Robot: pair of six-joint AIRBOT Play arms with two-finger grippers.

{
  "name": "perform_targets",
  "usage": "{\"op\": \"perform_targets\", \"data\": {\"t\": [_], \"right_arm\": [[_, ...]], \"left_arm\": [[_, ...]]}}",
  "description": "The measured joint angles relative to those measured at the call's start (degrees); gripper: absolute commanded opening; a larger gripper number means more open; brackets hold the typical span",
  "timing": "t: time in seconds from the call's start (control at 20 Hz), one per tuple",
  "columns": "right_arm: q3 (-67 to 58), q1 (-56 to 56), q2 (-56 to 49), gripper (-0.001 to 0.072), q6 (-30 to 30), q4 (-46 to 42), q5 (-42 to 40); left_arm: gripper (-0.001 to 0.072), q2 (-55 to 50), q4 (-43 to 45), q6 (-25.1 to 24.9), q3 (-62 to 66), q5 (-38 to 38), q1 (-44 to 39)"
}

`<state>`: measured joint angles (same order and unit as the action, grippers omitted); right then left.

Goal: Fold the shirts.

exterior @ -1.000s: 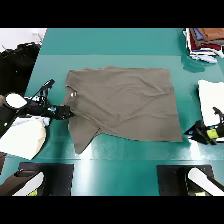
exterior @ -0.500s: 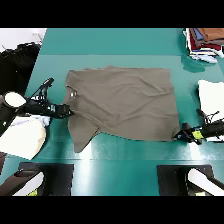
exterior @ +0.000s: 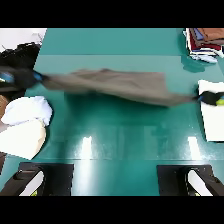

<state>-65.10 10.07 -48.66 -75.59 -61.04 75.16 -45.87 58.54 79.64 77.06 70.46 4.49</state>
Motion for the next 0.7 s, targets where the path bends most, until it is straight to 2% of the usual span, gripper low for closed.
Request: {"op": "perform_targets", "data": {"t": [0.2, 0.35, 0.55, 0.7], "right_arm": [[-22.3, -0.5, 3.4, 0.0012, -0.1, -1.4, -0.8], [-36.2, -0.6, 4.2, 0.0011, -1.2, -4.7, -0.9], [-47.7, -0.6, 3.6, 0.0011, -3.0, -9.4, 0.3], [-50.5, -0.6, 0.1, 0.0011, -4.4, -10.4, 3.6]], "left_arm": [[0.0028, 1.4, 0.6, 1.2, 23.7, 0.3, 0.9], [0.0028, 1.7, 0.7, 2.6, 36.3, -1.6, 1.1], [0.0028, 1.3, 0.1, 4.3, 43.6, -2.9, 1.2], [0.0028, 0.1, -1.1, 5.2, 41.0, -2.4, 1.2]]}}
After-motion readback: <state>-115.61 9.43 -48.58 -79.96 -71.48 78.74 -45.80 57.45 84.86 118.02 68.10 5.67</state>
